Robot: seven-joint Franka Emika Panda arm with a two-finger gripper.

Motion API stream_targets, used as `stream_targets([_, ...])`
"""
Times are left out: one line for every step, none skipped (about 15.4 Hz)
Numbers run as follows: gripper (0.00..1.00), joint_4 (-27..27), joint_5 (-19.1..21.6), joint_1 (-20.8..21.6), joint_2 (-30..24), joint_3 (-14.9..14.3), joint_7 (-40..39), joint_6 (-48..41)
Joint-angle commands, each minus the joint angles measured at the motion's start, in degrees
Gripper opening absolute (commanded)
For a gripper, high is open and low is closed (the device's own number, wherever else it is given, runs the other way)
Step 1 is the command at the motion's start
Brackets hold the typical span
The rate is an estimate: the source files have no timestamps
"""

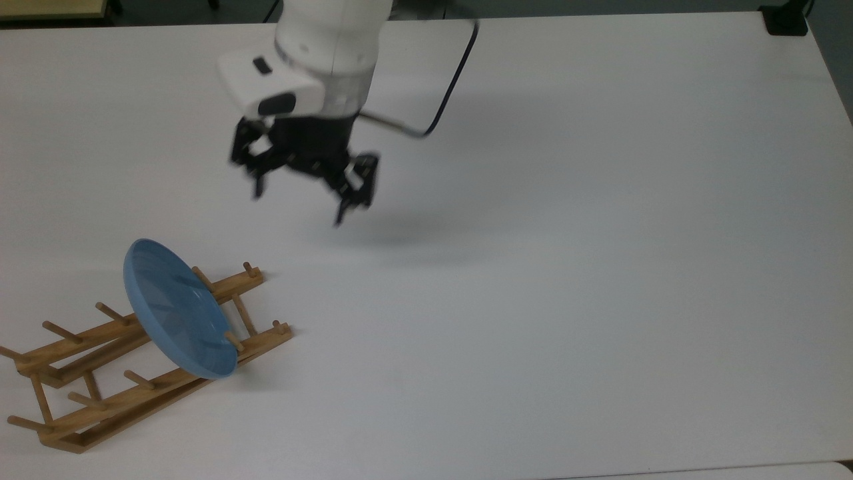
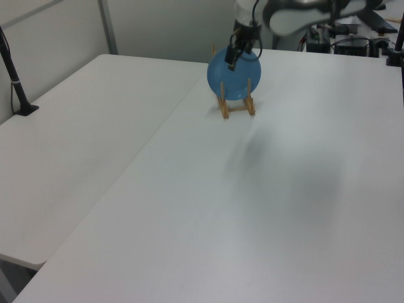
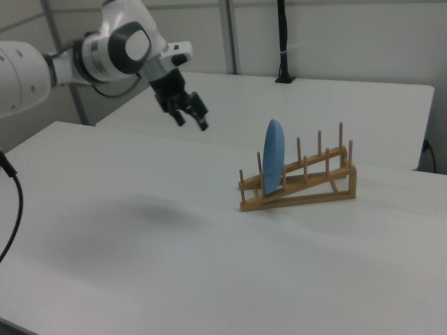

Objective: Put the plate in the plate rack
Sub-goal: 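Open the gripper and raise it away from the plate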

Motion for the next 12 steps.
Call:
stream_targets([1.00, -9.74, 13.44, -2.74, -10.45, 3.18, -5.82, -8.91])
stream_targets([1.00, -12.11, 14.43, -2.74, -12.47, 3.27, -7.05, -9.53])
stream_targets([1.00, -14.49, 14.61, -2.83, -14.32, 3.27, -7.76, -9.88])
stream_targets([1.00, -16.34, 14.61, -2.83, -15.90, 3.44, -7.76, -10.67])
stream_targets([1.00, -16.79, 14.61, -2.92, -16.70, 3.62, -7.85, -12.51])
stream_targets([1.00, -16.62, 14.61, -2.92, -16.89, 3.53, -7.85, -15.13])
stream_targets([1.00, -16.45, 14.52, -2.83, -17.06, 3.53, -7.94, -17.07])
stream_targets([1.00, -16.62, 14.52, -2.48, -17.32, 3.53, -7.94, -17.96])
stream_targets([1.00, -16.71, 14.17, -2.05, -17.59, 3.44, -8.11, -17.97])
stream_targets([1.00, -16.71, 14.00, -1.87, -17.59, 3.27, -8.11, -17.89])
stream_targets([1.00, -16.62, 14.00, -1.87, -17.59, 2.92, -8.64, -17.71])
stream_targets([1.00, -16.62, 14.00, -1.87, -17.68, 2.65, -9.42, -17.88])
